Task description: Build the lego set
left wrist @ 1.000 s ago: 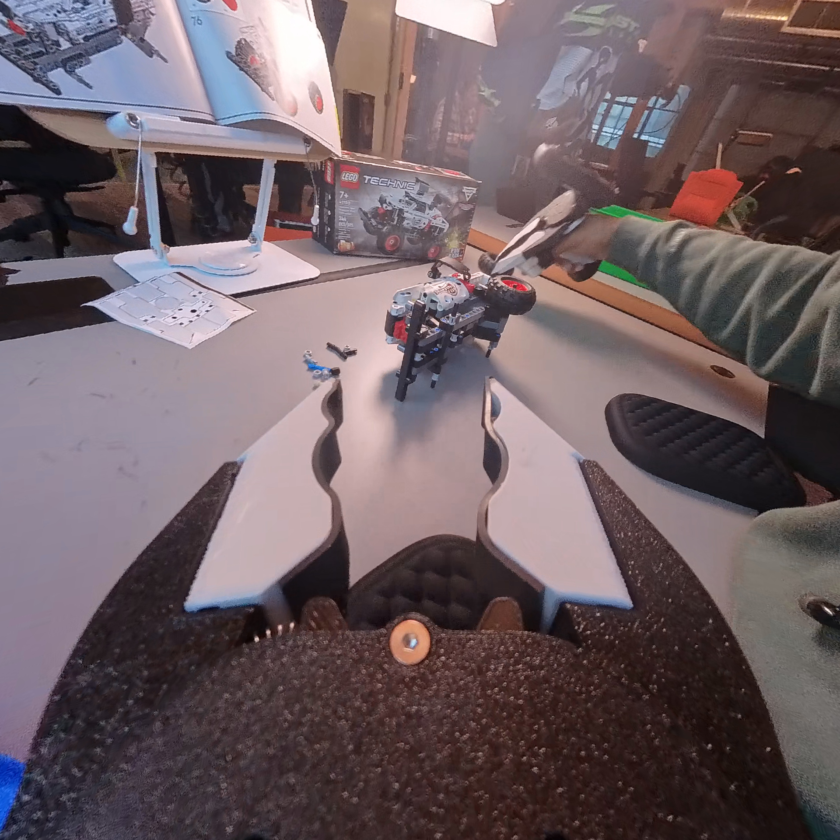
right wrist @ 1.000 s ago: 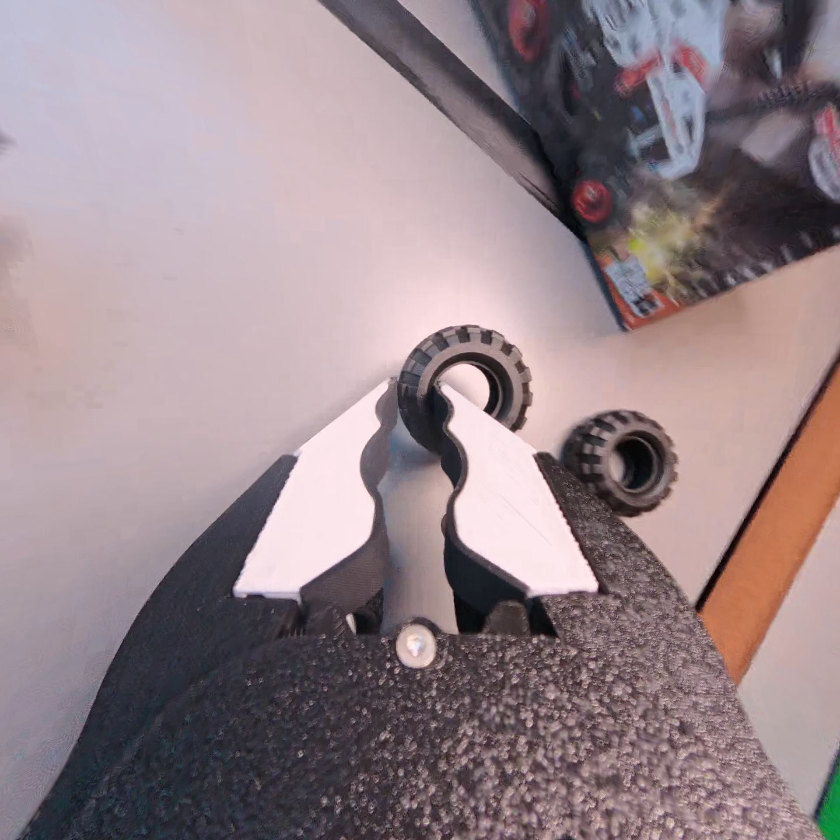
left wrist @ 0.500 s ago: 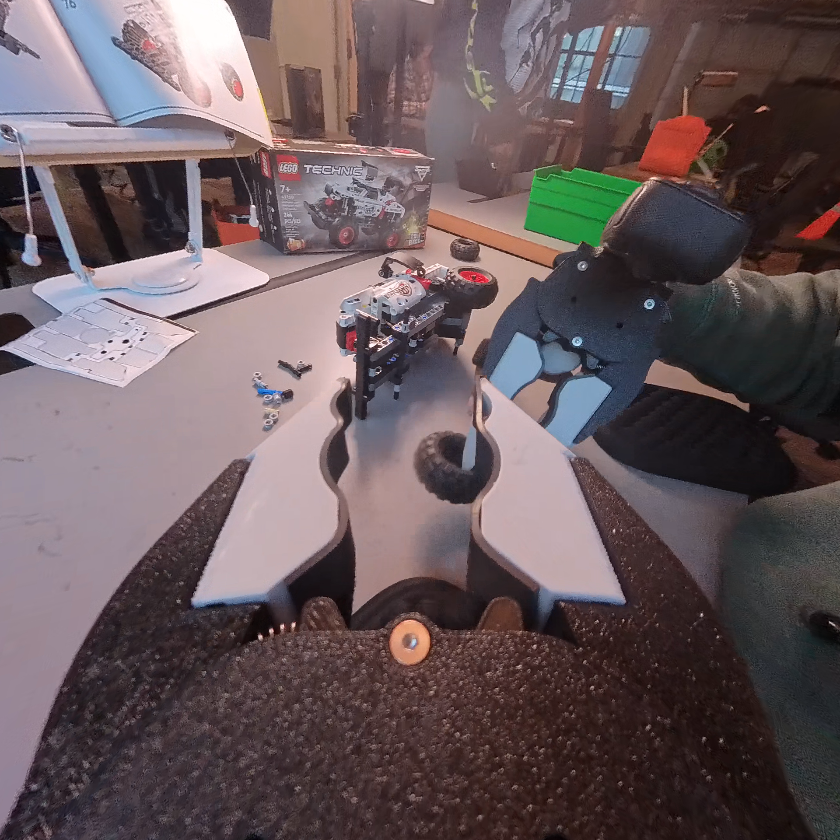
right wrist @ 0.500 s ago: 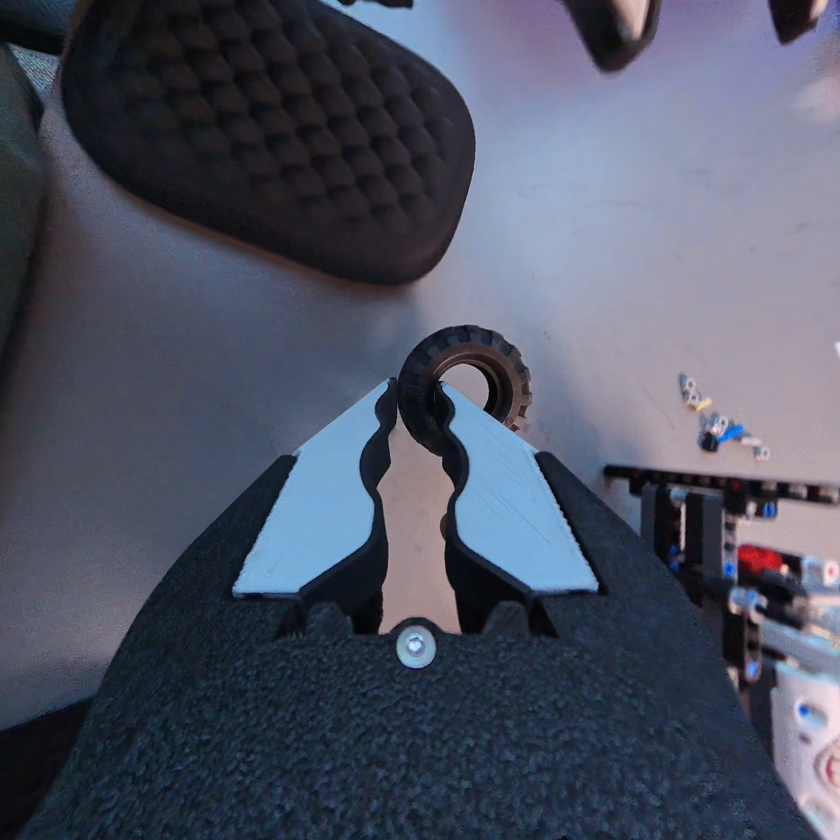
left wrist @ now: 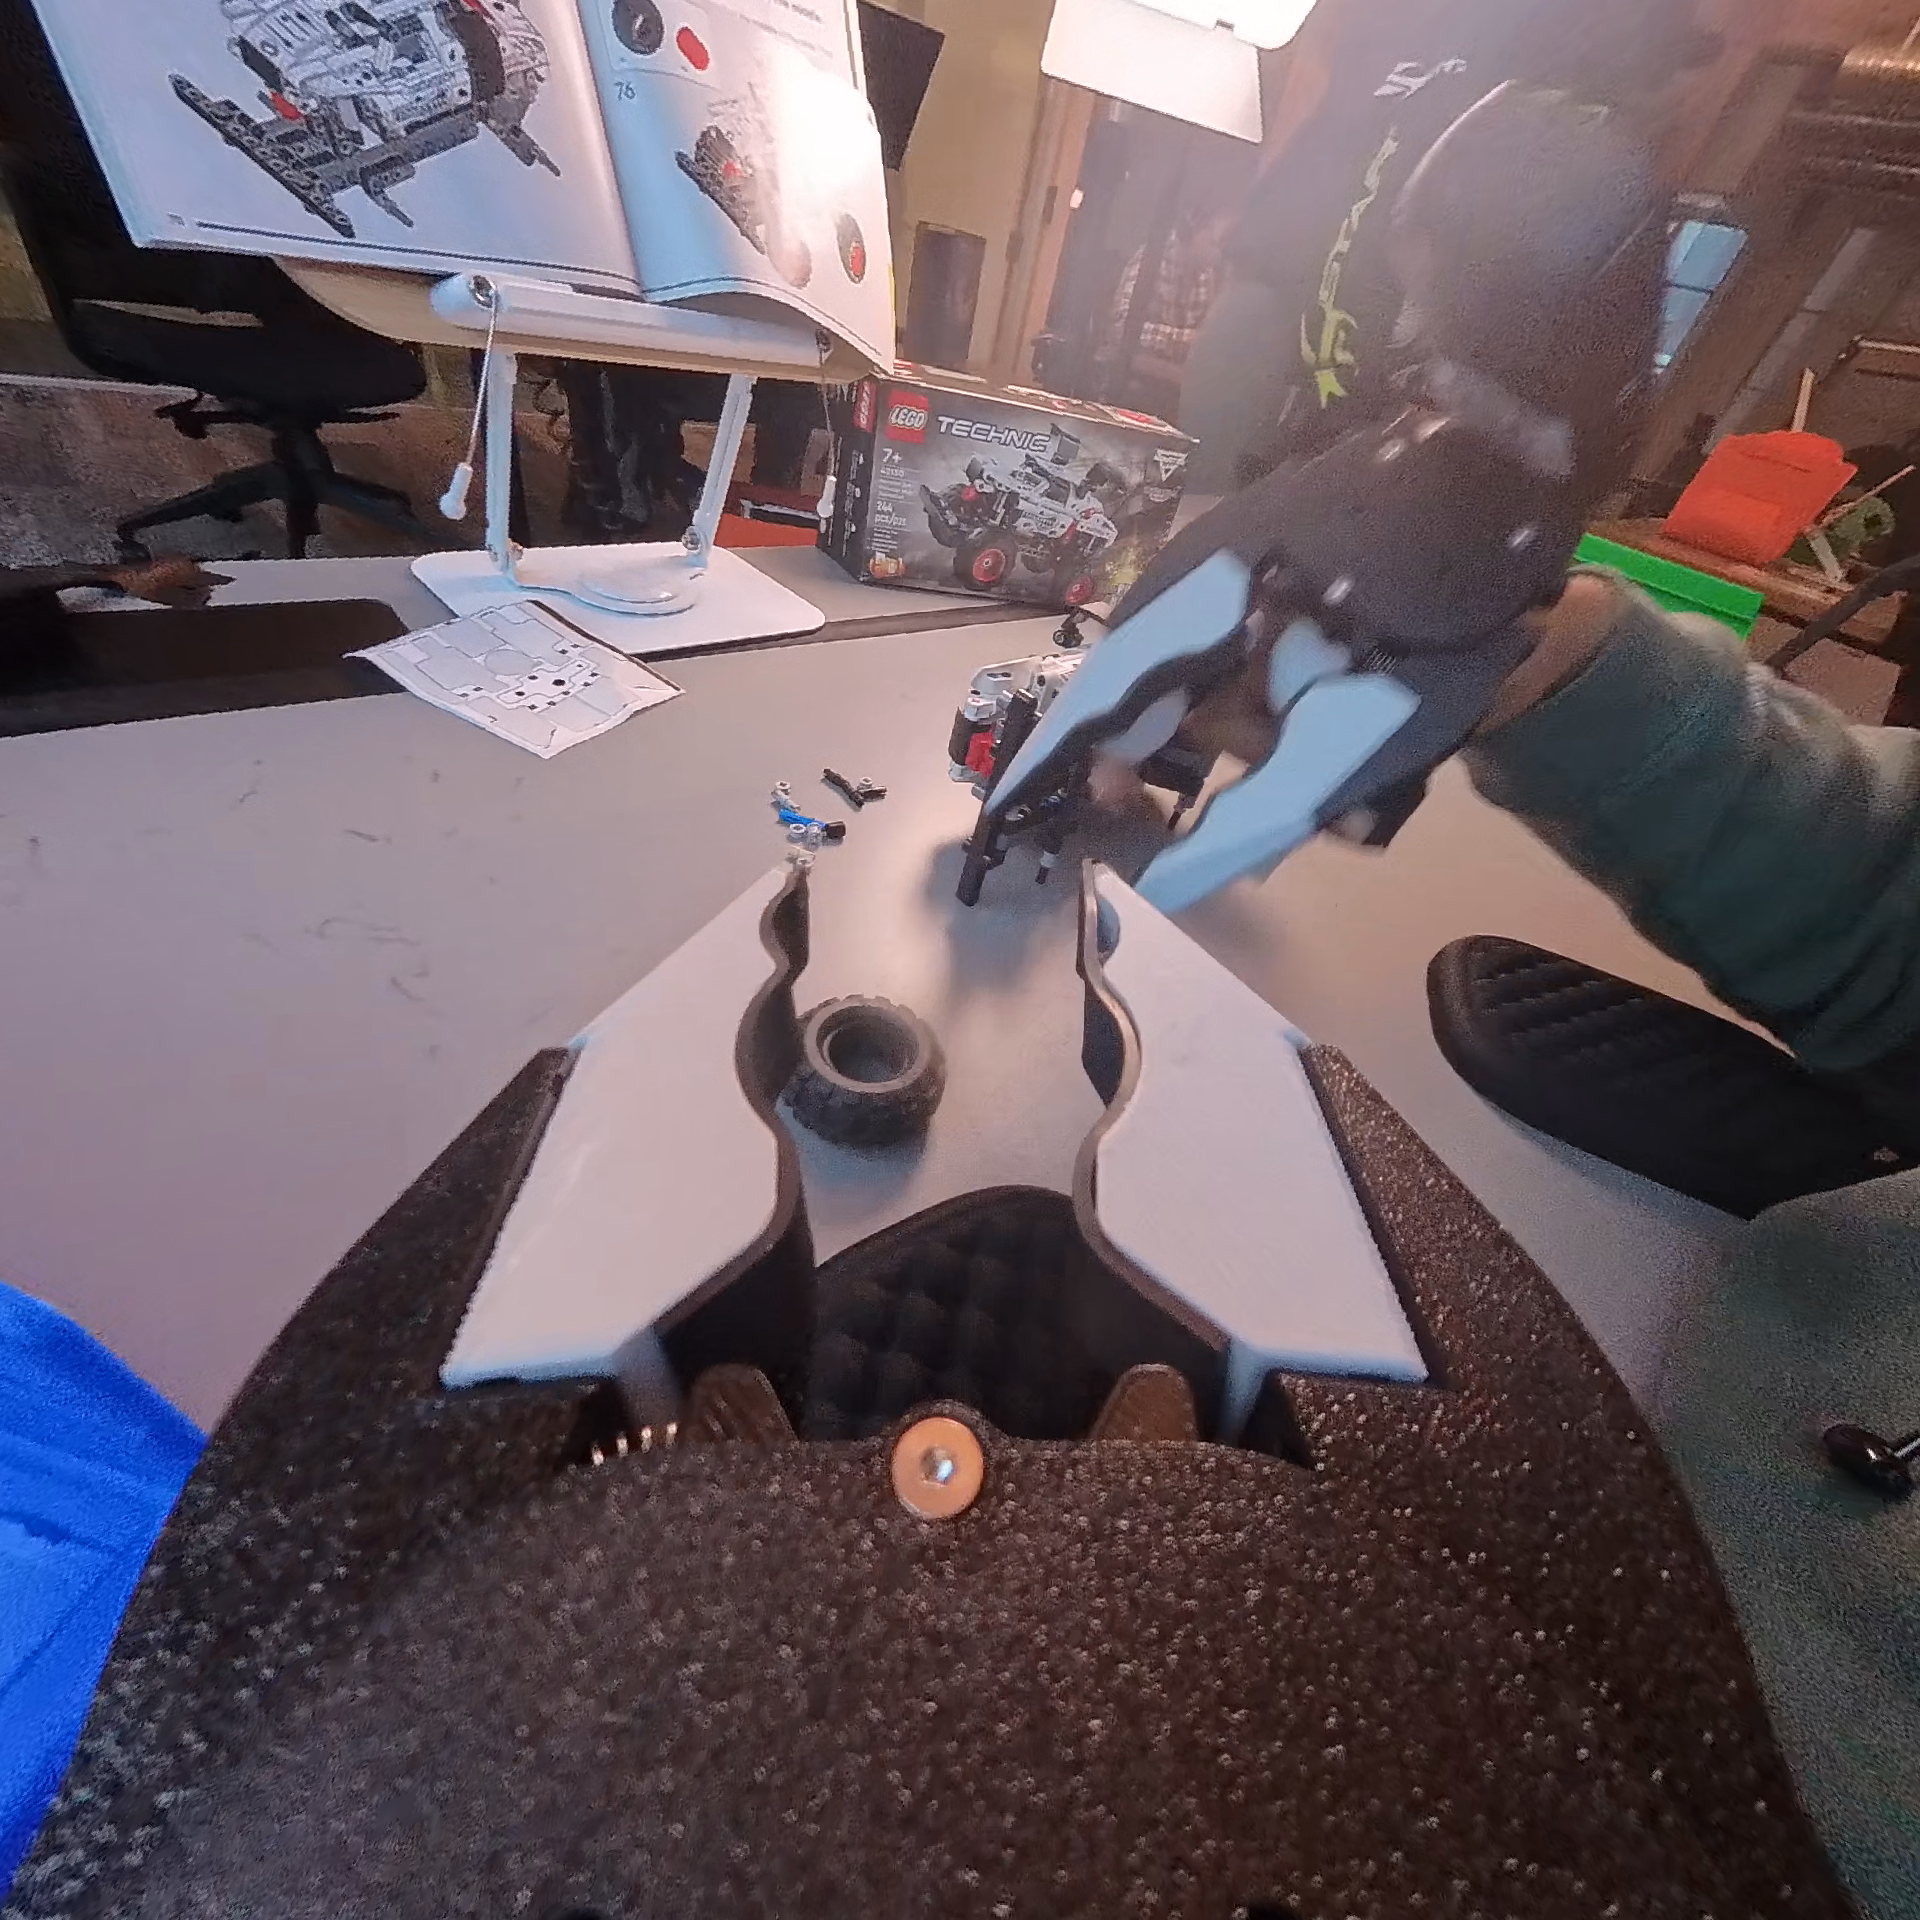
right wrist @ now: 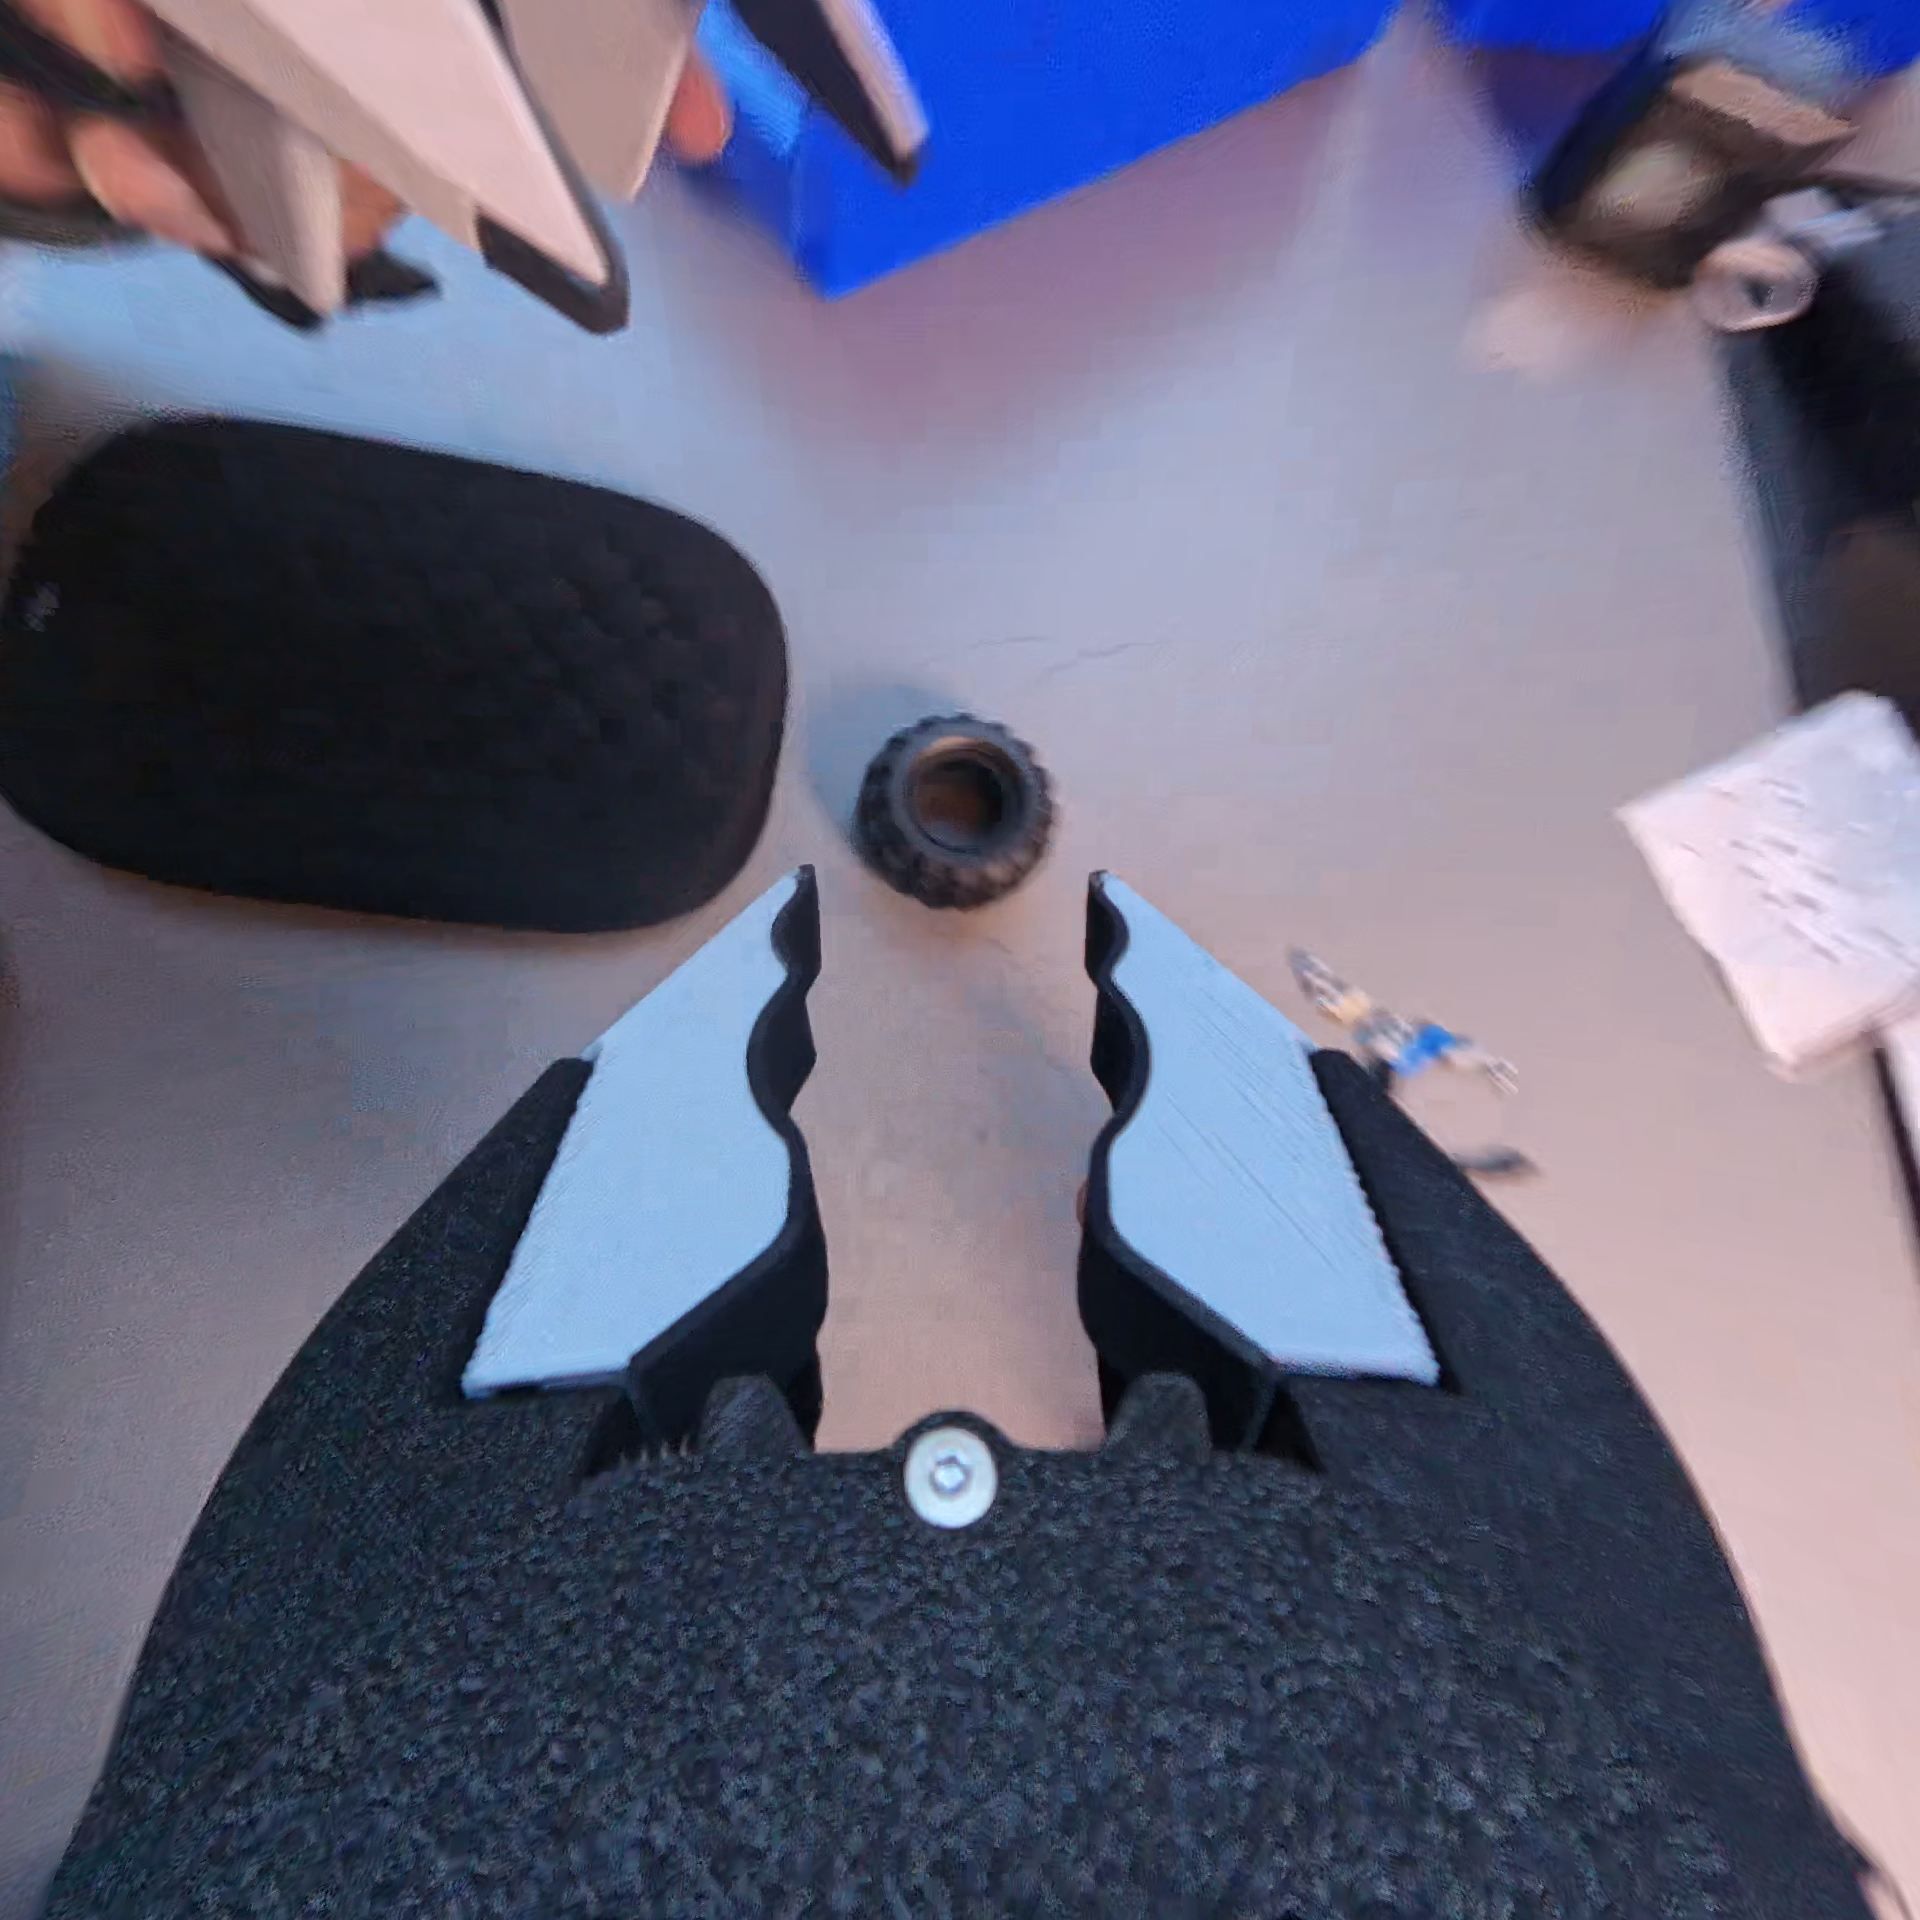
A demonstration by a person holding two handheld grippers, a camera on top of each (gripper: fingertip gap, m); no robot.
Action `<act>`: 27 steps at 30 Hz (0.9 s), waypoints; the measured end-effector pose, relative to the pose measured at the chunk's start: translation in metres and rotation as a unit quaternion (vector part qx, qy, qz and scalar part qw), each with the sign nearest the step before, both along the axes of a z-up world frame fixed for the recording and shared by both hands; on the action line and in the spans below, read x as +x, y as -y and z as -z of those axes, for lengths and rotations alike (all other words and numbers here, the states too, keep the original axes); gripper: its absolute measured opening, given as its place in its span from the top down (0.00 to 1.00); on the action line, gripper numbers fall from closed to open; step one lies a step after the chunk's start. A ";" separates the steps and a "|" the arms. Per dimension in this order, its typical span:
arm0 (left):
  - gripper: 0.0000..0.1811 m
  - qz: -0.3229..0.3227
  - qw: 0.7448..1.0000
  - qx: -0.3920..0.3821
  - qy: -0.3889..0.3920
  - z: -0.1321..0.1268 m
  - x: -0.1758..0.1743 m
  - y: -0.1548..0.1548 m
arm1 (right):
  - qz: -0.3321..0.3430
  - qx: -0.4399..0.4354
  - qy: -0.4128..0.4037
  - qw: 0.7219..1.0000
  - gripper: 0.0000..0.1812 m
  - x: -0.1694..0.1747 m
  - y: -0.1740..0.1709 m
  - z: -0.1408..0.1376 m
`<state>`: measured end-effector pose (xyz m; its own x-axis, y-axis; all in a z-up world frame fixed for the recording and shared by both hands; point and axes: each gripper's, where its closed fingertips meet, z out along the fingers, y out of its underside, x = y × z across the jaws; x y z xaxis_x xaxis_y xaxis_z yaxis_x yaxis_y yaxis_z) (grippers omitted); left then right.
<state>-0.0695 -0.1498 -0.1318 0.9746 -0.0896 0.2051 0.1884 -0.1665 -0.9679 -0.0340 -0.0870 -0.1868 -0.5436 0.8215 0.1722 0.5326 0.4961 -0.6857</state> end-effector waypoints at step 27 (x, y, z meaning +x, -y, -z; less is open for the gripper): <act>0.72 -0.086 0.992 -0.057 -0.072 -0.014 -0.058 0.019 | 0.145 0.057 0.107 0.982 0.92 0.221 -0.217 0.031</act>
